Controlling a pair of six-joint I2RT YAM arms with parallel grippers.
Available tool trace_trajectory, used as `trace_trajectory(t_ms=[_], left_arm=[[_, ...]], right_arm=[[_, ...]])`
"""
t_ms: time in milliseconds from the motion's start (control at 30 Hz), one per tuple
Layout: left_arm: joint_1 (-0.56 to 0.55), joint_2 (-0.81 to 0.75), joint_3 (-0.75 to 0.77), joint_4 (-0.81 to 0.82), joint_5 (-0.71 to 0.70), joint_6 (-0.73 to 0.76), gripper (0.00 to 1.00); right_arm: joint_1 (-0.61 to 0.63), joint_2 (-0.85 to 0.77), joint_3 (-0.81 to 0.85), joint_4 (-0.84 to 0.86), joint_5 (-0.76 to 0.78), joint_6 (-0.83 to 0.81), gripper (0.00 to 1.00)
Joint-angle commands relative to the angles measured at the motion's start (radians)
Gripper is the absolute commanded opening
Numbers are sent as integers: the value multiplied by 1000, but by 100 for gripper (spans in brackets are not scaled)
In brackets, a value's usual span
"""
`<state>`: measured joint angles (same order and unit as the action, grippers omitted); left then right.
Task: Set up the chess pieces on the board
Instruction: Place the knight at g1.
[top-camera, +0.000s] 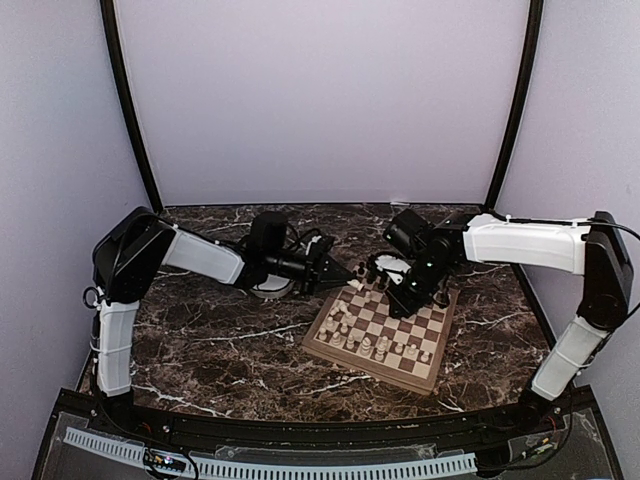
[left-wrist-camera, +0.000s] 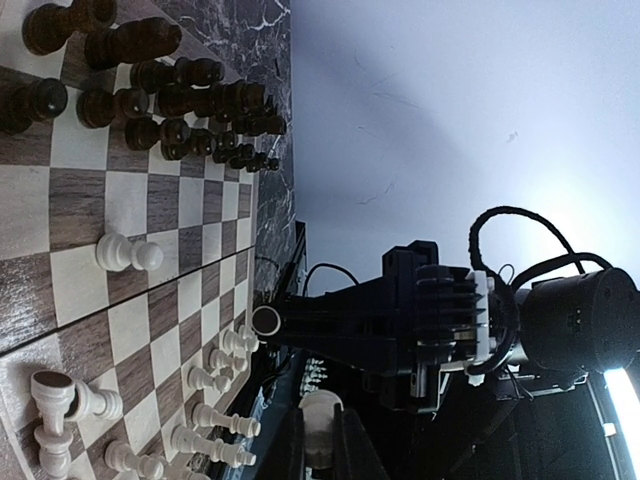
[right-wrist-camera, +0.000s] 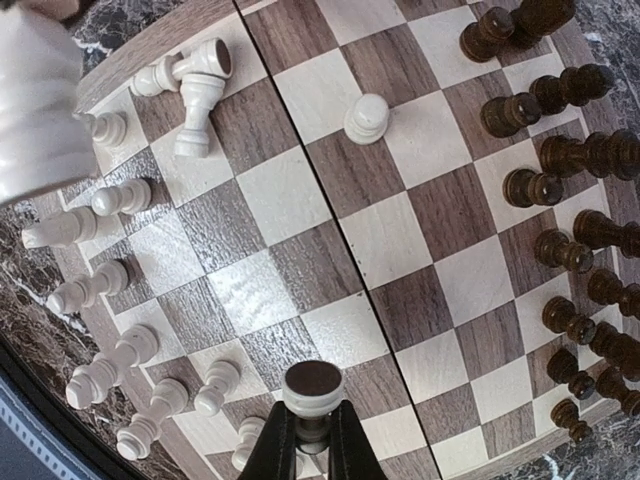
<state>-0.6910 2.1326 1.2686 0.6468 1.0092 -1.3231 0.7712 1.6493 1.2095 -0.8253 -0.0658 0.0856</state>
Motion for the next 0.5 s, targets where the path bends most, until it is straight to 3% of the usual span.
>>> trace_trajectory(t_ms=[0, 200, 467], left_arm=[[2, -79, 47, -203, -27, 121, 0], [-9, -224, 170, -802, -270, 618, 0], [-164, -327, 272, -1126, -568, 1004, 0]], right_arm=[[-6, -17, -8, 36, 43, 24, 3], [-40, -16, -75, 61, 26, 37, 3], [-60, 16, -91, 83, -17, 39, 2]])
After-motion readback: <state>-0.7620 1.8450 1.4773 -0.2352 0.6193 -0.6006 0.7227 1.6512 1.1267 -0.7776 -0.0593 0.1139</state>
